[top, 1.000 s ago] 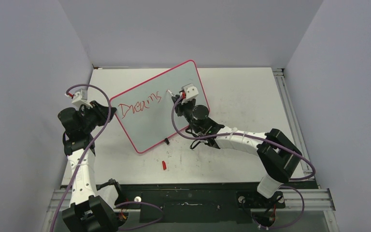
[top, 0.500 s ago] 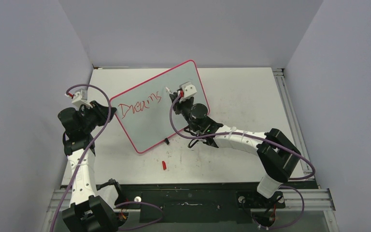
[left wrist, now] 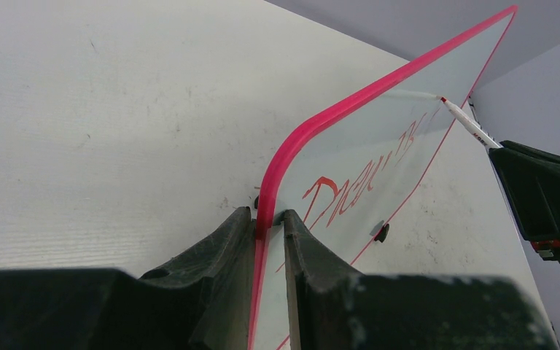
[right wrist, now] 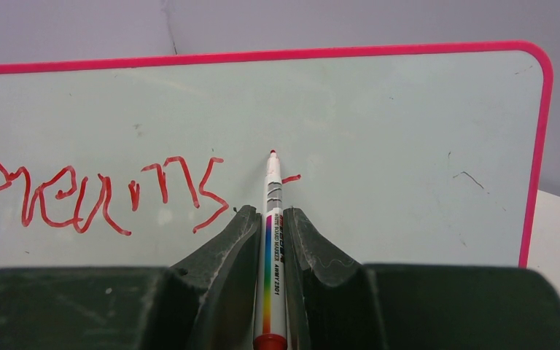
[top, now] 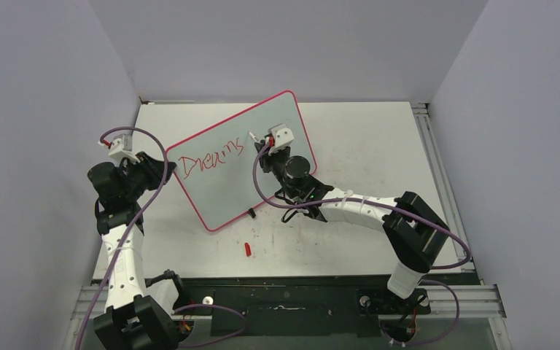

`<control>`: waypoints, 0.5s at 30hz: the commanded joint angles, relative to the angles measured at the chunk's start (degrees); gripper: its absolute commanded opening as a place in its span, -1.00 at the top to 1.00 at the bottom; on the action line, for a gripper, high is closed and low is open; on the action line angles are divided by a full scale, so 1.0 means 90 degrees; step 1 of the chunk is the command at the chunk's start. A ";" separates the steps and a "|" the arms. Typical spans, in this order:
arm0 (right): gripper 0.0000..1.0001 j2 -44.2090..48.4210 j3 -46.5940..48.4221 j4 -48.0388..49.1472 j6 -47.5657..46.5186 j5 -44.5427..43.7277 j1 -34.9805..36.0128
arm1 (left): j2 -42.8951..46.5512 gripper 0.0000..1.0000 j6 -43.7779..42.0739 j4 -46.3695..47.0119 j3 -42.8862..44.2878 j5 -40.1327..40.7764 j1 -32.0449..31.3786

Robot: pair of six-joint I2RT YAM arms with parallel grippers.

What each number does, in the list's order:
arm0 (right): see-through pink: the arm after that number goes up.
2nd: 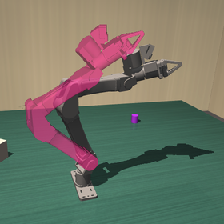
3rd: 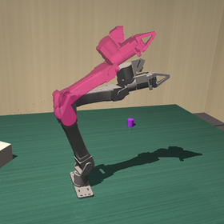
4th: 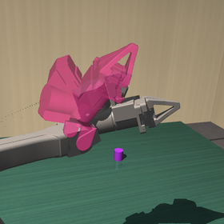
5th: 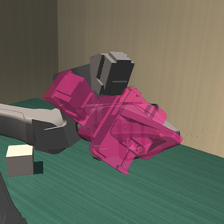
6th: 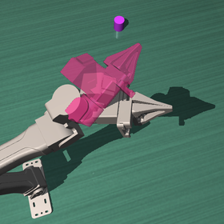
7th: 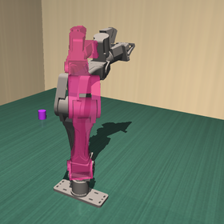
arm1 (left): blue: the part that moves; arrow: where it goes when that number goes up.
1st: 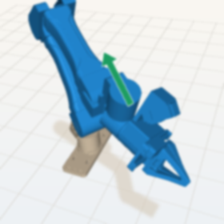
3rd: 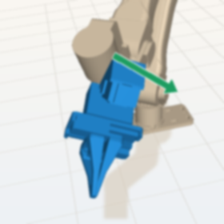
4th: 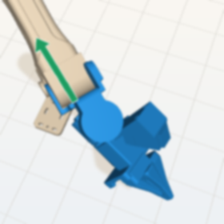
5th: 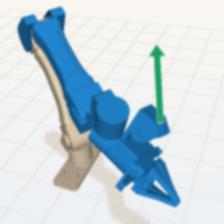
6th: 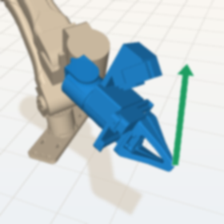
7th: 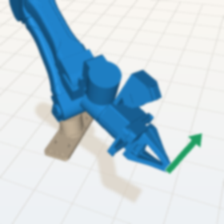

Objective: Write a sentence on the whiteboard

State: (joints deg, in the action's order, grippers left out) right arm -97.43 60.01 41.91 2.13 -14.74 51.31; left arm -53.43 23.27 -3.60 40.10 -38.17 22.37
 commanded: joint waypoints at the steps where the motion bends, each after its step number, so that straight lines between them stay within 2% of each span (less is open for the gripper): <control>1: 0.89 0.0010 0.0137 0.0177 0.0038 -0.0081 -0.0057 | -0.0011 0.63 -0.0027 -0.0167 0.0110 -0.0294 -0.0161; 15: 0.89 0.0230 -0.0432 0.0174 0.0303 -0.0242 -0.0047 | 0.0009 0.63 -0.0027 -0.0167 0.0105 -0.0299 -0.0171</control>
State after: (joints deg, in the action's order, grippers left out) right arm -97.38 57.67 42.61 3.60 -15.92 51.31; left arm -53.43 23.24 -4.12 40.10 -37.95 22.17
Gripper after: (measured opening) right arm 0.155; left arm 0.187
